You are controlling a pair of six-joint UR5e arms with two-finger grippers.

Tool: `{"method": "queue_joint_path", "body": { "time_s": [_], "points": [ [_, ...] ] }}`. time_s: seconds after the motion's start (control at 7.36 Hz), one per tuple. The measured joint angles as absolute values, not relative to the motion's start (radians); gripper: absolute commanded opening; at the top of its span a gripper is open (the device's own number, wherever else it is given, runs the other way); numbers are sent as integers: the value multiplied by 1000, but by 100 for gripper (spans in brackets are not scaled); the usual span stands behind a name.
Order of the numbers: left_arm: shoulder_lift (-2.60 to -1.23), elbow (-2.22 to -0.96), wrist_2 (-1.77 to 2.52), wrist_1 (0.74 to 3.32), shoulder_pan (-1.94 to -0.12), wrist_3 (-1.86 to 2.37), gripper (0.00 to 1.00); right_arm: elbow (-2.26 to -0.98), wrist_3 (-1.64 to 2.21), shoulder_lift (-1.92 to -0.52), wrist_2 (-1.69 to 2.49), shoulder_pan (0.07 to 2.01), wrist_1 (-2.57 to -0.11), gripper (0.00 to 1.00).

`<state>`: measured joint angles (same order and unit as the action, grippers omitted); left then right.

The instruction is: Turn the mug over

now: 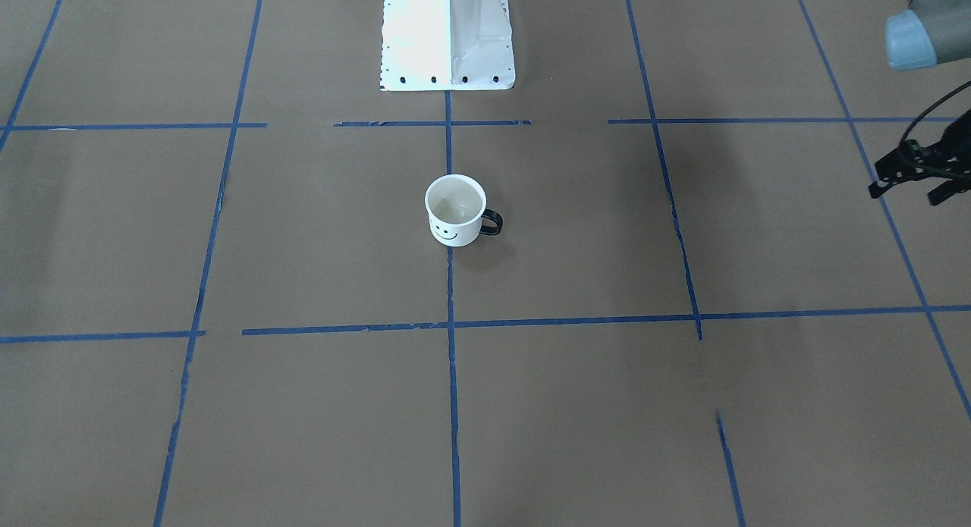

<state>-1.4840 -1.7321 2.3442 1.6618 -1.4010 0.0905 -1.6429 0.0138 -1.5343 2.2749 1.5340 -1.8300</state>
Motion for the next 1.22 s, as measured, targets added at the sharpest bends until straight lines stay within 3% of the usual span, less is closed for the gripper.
{"method": "queue_joint_path", "body": {
  "time_s": [0.41,1.22],
  "points": [
    [-1479,-1727,2324,1568,-1547,-15,100,-1643,14,-1534,2275,1534,-1830,100],
    [-1480,-1723,2320,1584,-1575,-22,100,-1643,14,-1535,2275,1534,-1830,100]
  ]
}}
